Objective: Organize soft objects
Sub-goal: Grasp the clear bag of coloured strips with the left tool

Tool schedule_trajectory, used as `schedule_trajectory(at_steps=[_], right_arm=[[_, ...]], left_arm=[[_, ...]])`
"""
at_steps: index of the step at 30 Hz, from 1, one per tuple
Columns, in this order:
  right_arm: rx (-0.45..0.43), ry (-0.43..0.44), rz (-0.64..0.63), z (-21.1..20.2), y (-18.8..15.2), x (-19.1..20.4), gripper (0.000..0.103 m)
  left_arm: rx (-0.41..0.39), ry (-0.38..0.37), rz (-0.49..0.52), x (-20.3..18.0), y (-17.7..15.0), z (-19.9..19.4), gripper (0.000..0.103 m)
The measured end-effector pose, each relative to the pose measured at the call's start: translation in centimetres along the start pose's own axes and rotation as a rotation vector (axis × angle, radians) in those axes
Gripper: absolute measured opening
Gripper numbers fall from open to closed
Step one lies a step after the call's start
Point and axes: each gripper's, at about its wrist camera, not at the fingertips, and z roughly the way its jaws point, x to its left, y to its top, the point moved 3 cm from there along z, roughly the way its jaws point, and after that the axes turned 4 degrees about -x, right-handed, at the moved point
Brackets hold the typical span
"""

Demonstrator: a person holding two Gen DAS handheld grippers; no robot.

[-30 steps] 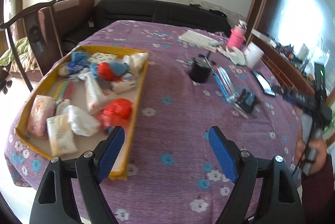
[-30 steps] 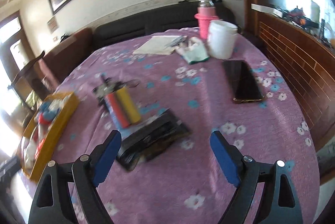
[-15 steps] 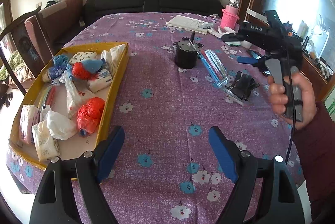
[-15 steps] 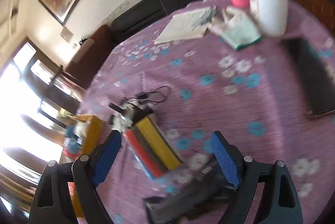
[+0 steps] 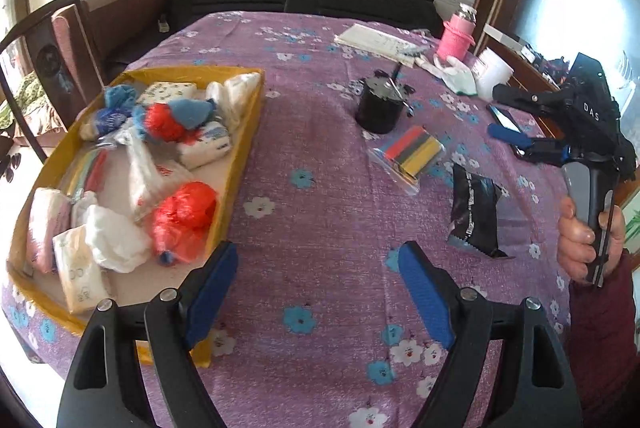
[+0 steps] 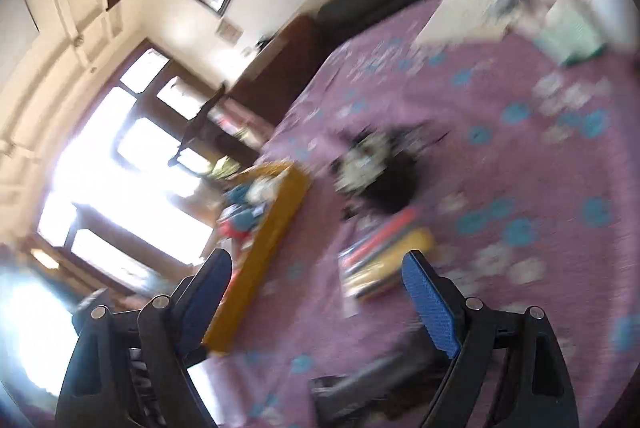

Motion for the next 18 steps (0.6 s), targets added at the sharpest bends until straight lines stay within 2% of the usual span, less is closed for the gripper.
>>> schedule_trajectory(at_steps=[3, 6, 8, 10, 12, 15, 18], right_arm=[[-0.11, -0.045, 0.068, -2.1, 0.4, -3.3, 0.091], [-0.134, -0.02, 0.248, -3.0, 0.1, -7.3, 0.093], [-0.152, 0.038, 0.305, -3.5, 0.3, -8.3, 0.093], [-0.152, 0.067, 0.319, -3.5, 0.2, -8.2, 0.093], [-0.138, 0.071, 0.314, -3.2, 0.1, -7.9, 0.093], [-0.115, 0.04, 0.295, -2.4, 0.2, -7.6, 0.093], [-0.102, 0.039, 0.281, -2.1, 0.1, -7.3, 0.093]], left_arm=[[0.004, -0.019, 0.049, -1.8, 0.6, 1.2, 0.082], [-0.04, -0.049, 0.194, -5.1, 2.4, 2.8, 0.082], [-0.05, -0.067, 0.262, -6.6, 3.5, 4.4, 0.081], [-0.018, -0.123, 0.291, -7.8, 4.6, 7.0, 0.07], [0.03, -0.157, 0.297, -8.2, 5.2, 9.6, 0.07], [0.082, -0.149, 0.306, -8.4, 5.7, 13.0, 0.07], [0.102, -0.144, 0.308, -8.5, 5.9, 14.7, 0.07]])
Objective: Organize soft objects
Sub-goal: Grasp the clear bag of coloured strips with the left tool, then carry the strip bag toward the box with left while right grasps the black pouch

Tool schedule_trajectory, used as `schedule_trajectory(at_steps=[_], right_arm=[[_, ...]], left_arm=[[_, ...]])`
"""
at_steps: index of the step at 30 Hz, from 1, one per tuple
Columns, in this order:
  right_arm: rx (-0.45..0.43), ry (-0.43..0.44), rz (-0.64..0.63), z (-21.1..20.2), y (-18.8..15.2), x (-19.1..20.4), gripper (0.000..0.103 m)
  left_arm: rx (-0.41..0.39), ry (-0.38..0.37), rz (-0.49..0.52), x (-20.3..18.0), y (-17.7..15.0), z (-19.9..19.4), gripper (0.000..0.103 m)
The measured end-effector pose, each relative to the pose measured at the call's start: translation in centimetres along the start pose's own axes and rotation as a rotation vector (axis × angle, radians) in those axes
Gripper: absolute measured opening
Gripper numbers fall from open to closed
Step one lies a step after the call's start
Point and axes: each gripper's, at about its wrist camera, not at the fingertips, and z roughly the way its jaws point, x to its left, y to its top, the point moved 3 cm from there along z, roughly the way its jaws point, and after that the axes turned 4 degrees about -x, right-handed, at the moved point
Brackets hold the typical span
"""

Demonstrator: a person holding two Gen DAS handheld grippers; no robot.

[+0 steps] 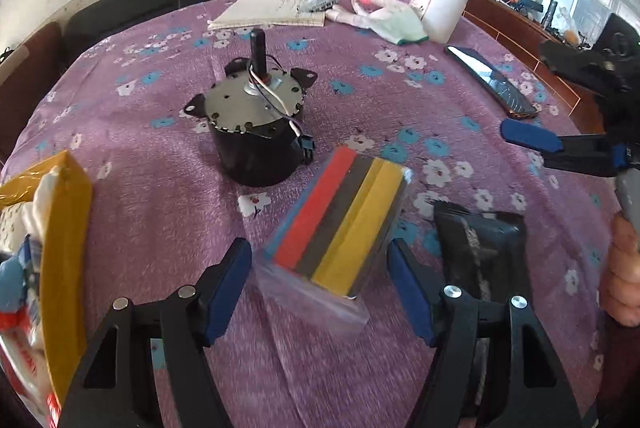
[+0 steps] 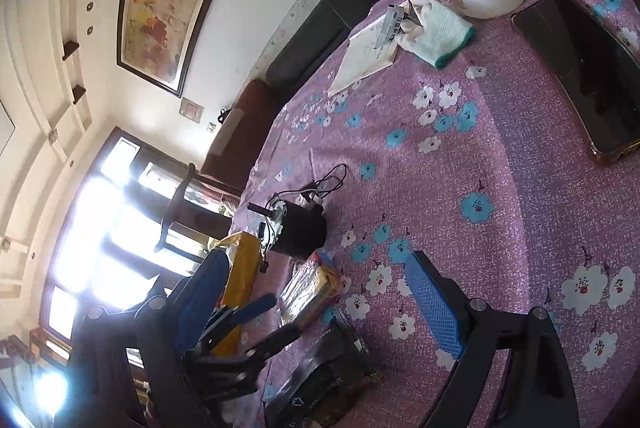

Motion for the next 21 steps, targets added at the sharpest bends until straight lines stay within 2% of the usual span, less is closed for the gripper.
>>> schedule_trajectory(at_steps=[3, 4, 7, 13, 15, 17, 18, 19, 21], right_arm=[[0.008, -0.013, -0.004, 0.3, -0.1, -0.1, 0.093], [0.012, -0.015, 0.0, 0.5, -0.1, -0.2, 0.093], [0.023, -0.013, 0.02, 0.6, -0.2, -0.7, 0.093], [0.038, -0.021, 0.034, 0.5, -0.2, -1.2, 0.093], [0.043, -0.025, 0.041, 0.7, -0.3, -1.4, 0.093], [0.051, -0.03, 0.052, 0.9, -0.4, -1.6, 0.093], [0.055, -0.031, 0.057, 1.0, -0.4, -1.7, 0.093], [0.06, -0.034, 0.063, 1.2, -0.5, -1.8, 0.093], [0.067, -0.039, 0.074, 1.3, -0.7, -2.1, 0.093]], left_arm=[[0.009, 0.003, -0.005, -0.1, 0.4, 0.6, 0.065], [0.01, 0.017, -0.007, -0.1, 0.5, 0.6, 0.054], [0.011, 0.018, -0.021, -0.4, 0.5, 0.2, 0.039], [0.031, 0.06, -0.04, -0.1, -2.5, -3.2, 0.029], [0.04, 0.065, -0.053, 0.1, -4.1, -4.8, 0.03], [0.041, 0.054, -0.074, 0.4, -5.5, -6.2, 0.047], [0.035, 0.055, -0.08, 0.5, -5.9, -6.7, 0.061], [0.015, 0.069, -0.078, 0.5, -6.1, -7.3, 0.065], [-0.005, 0.085, -0.062, 0.5, -6.2, -7.9, 0.065]])
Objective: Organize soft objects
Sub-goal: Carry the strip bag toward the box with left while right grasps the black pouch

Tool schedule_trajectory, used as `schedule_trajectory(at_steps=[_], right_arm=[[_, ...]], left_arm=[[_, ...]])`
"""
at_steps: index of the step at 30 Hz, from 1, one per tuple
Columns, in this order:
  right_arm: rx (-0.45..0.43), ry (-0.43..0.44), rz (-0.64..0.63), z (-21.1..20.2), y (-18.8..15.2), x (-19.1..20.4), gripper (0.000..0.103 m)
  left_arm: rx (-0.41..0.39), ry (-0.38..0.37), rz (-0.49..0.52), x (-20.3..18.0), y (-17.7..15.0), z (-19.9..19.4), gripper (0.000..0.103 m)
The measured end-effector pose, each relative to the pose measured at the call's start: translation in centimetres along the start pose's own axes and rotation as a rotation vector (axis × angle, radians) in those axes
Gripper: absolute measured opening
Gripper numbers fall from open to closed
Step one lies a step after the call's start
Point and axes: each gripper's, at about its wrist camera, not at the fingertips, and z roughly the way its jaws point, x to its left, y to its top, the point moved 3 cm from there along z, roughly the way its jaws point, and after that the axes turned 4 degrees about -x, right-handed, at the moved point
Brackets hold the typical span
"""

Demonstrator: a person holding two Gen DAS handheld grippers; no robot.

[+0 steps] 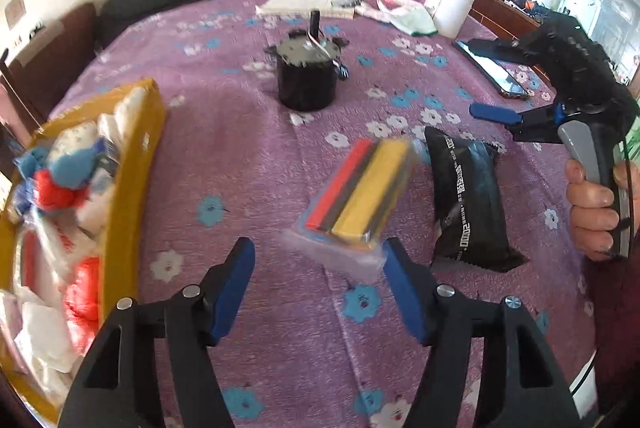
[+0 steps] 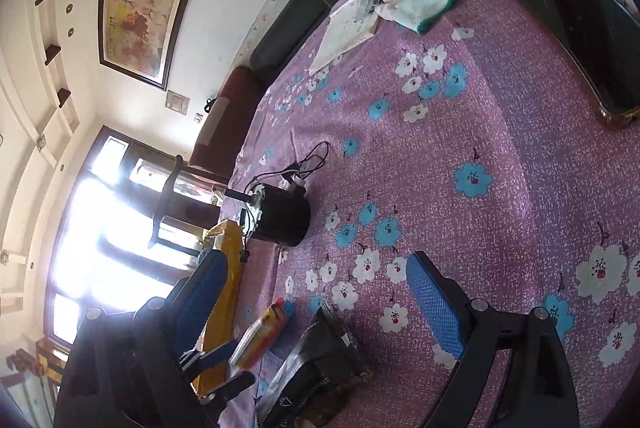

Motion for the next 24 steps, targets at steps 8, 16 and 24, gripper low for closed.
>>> schedule_trajectory(at_steps=[8, 16, 24], right_arm=[[0.007, -0.023, -0.025, 0.3, -0.1, 0.1, 0.093], [0.01, -0.024, -0.035, 0.4, 0.0, 0.1, 0.093], [0.024, -0.104, -0.142, 1.4, -0.7, 0.9, 0.093]], left_arm=[[0.019, -0.027, 0.081, -2.3, 1.3, 2.8, 0.065], [0.033, -0.054, 0.115, -3.6, 2.2, 4.8, 0.055], [-0.074, -0.095, -0.09, 0.0, -0.1, -1.4, 0.047]])
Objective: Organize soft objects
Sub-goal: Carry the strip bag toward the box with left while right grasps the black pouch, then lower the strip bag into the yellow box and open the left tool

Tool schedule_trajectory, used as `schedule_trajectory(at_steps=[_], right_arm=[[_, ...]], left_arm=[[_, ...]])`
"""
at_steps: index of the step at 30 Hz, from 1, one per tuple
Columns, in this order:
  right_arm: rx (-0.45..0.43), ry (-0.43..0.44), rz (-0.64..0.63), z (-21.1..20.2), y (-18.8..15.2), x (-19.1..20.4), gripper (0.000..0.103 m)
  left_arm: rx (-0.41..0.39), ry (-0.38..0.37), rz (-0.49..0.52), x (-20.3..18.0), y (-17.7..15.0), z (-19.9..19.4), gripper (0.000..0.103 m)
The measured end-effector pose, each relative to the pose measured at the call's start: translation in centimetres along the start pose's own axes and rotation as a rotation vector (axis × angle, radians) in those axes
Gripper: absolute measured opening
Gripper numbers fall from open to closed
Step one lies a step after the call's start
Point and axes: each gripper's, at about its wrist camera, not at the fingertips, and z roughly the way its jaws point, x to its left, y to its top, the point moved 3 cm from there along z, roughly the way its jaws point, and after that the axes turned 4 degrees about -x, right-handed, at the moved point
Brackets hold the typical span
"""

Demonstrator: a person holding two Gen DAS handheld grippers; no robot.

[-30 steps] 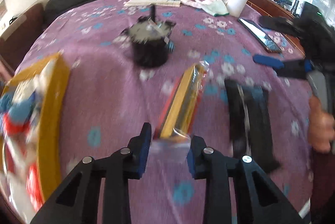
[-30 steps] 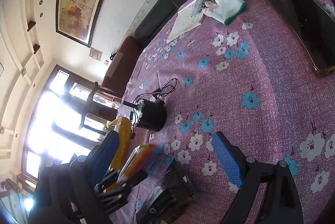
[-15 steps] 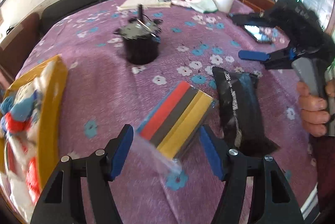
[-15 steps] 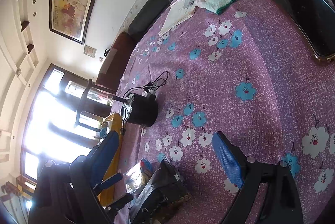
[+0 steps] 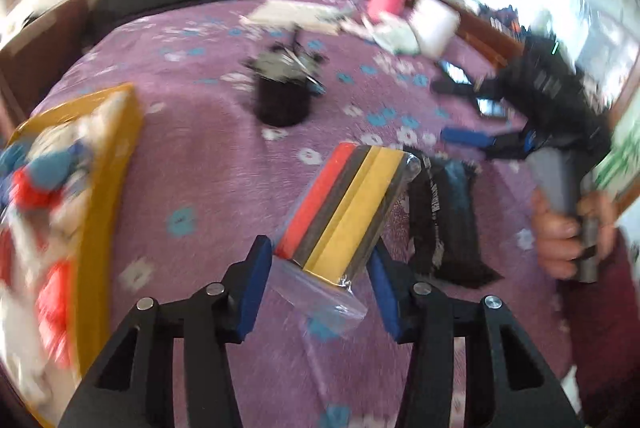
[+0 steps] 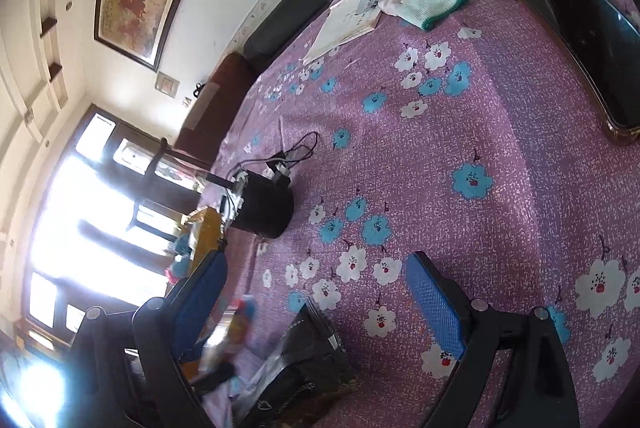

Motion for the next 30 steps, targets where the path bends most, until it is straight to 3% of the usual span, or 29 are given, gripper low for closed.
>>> schedule_trajectory(at_steps=[4, 9, 13, 22, 25, 26, 27, 30], right_arm=[[-0.005, -0.078, -0.107, 0.4, -0.7, 1.1, 0.094], [0.005, -0.155, -0.025, -2.6, -2.7, 2.1, 0.094], [0.013, -0.224, -0.092, -4.6, -5.1, 5.2, 0.094], [0.124, -0.447, -0.273, 0.2, -9.7, 9.0, 0.093], [0.141, -0.515, -0.308, 1.5, -10.3, 9.2, 0.081], [0.149, -0.515, -0.306, 1.6, -10.4, 9.1, 0.065], [0.154, -0.512, -0.306, 1.8, -10.5, 9.1, 0.059], [0.148, -0.502, -0.313, 1.5, -10.6, 9.4, 0.049]], left_arm=[[-0.087, 0.019, -0.086, 2.5, -0.8, -4.6, 0.048], [-0.152, 0.083, -0.165, 6.8, -2.4, -9.2, 0.048], [-0.172, 0.098, -0.245, 10.3, -4.0, -10.7, 0.048], [-0.224, 0.145, -0.327, 14.0, -6.5, -13.8, 0.048], [-0.241, 0.169, -0.365, 15.7, -7.4, -15.0, 0.048], [-0.244, 0.179, -0.38, 16.3, -7.7, -15.3, 0.048], [-0.243, 0.19, -0.394, 16.9, -8.0, -15.5, 0.048], [-0.239, 0.207, -0.433, 18.4, -8.5, -15.5, 0.048]])
